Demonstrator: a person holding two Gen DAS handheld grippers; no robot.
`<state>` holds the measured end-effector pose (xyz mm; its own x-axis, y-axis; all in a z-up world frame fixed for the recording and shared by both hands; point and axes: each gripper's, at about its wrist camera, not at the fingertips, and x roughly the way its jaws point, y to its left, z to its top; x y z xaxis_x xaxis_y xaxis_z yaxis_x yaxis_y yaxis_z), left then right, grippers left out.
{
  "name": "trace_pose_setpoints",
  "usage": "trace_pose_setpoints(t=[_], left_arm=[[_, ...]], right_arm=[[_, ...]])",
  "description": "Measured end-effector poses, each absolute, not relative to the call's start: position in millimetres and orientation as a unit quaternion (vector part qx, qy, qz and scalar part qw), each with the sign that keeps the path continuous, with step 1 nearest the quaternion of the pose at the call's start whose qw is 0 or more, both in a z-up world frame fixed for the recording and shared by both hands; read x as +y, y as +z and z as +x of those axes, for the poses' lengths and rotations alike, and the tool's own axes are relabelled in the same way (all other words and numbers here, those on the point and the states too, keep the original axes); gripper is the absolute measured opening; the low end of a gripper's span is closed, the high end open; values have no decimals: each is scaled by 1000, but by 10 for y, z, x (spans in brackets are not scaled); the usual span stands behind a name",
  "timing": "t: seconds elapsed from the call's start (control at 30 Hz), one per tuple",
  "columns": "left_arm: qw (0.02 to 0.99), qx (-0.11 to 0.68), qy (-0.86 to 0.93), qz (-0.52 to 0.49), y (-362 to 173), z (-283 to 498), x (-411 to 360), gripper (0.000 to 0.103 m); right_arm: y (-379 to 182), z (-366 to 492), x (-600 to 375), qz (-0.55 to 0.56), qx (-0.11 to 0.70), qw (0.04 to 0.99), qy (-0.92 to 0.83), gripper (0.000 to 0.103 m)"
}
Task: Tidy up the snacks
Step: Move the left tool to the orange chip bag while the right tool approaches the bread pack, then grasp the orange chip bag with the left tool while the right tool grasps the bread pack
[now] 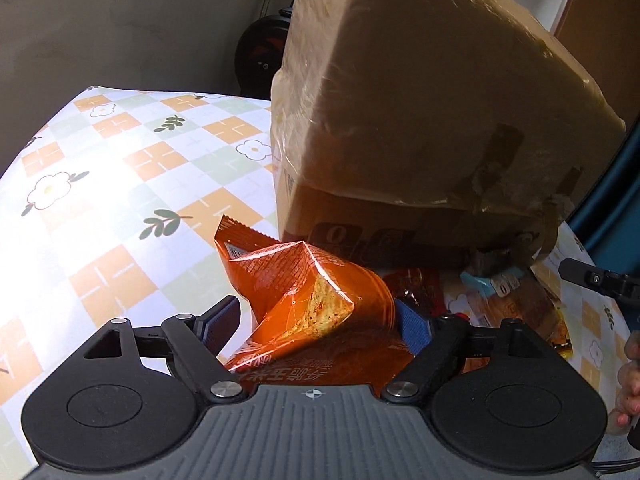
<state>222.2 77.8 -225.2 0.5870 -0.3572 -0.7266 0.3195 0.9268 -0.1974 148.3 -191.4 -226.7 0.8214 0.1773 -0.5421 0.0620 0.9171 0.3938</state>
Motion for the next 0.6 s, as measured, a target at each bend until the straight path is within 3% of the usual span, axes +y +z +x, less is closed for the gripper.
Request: trace_pose_setpoints(t=[0.27,0.37,0.47,0.6], left_arm=[[891,413,-184,-46,-2364,2082,848,88],[894,406,-180,-59,-2396,2110,832,82],[901,398,-168,-50,-2428,2063,791,68],[911,379,-157,-43,-2409,1922,786,64]], right_arm=[[-2344,1443,-1840,196,316,927,36,55],[-2367,1438,-1822,193,322,926,38,55],[-2378,1450,-1801,187,325,926,40,55],[-2380,1462,-1730,176,329,926,51,59]])
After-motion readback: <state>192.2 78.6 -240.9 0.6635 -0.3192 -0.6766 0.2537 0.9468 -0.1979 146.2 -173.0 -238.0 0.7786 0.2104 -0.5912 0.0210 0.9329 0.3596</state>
